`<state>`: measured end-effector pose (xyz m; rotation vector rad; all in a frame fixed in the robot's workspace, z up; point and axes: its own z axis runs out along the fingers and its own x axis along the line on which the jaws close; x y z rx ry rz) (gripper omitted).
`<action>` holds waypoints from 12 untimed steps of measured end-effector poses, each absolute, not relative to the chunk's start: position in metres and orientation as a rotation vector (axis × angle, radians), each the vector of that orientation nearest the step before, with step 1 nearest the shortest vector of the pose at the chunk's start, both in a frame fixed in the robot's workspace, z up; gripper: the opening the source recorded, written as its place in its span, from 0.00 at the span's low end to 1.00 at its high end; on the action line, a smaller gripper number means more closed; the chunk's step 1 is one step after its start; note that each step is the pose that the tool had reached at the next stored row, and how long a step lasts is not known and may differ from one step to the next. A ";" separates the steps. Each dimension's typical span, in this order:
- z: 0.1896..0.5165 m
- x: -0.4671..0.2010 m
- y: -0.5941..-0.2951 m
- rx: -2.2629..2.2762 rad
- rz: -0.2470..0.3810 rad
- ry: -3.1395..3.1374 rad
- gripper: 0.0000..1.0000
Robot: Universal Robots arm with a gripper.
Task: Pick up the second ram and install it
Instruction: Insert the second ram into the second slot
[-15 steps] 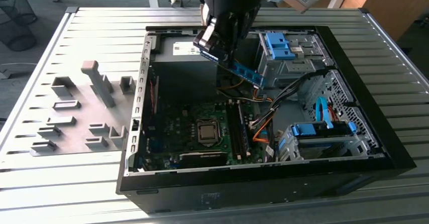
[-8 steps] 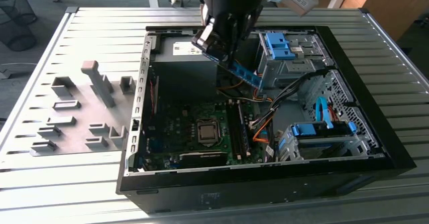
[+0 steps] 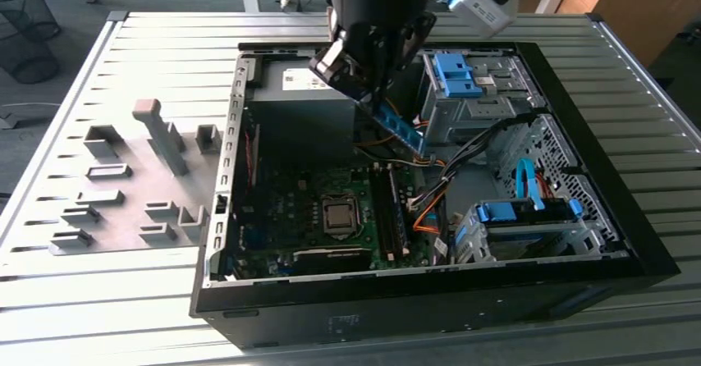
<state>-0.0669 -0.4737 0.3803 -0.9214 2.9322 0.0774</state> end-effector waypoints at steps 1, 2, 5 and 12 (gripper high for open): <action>0.380 -0.067 -0.474 -0.897 0.077 2.940 0.14; 0.380 -0.067 -0.474 -0.869 0.075 2.947 0.14; 0.379 -0.067 -0.474 -0.789 0.073 2.969 0.14; 0.376 -0.067 -0.474 -0.598 0.066 3.010 0.14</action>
